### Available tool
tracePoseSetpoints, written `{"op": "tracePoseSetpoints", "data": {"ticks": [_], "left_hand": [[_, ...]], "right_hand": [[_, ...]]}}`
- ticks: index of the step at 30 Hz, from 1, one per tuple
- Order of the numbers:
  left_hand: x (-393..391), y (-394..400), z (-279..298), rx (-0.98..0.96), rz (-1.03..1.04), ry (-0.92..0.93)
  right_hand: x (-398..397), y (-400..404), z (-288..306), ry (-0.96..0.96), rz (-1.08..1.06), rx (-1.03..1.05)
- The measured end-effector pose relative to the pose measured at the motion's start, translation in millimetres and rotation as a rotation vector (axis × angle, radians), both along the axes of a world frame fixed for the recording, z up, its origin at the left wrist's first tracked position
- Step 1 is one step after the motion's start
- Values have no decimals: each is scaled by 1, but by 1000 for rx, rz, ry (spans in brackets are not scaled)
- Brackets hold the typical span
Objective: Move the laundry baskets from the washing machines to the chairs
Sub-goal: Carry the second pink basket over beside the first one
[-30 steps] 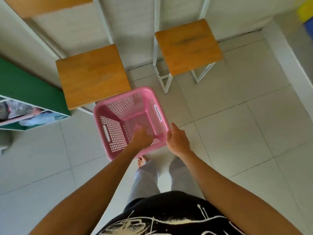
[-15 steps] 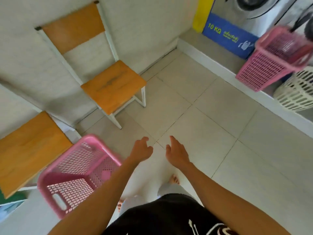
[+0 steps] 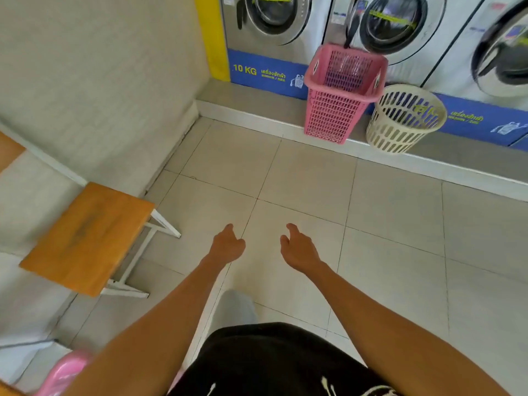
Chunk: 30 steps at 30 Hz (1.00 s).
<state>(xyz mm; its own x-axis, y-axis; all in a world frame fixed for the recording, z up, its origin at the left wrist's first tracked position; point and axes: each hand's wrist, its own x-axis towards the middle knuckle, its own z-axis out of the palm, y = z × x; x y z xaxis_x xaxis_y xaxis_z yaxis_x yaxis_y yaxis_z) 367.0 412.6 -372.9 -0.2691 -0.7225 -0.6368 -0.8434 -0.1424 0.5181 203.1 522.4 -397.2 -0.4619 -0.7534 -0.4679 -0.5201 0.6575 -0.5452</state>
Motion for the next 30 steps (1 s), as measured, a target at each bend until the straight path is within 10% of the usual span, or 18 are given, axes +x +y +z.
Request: {"op": "tracePoseSetpoints", "data": {"ticks": [30], "left_hand": [[-478,-372,-4,-66,-723,-39]], "right_hand": [[-419,-264,-21,-31,-479,118]]}}
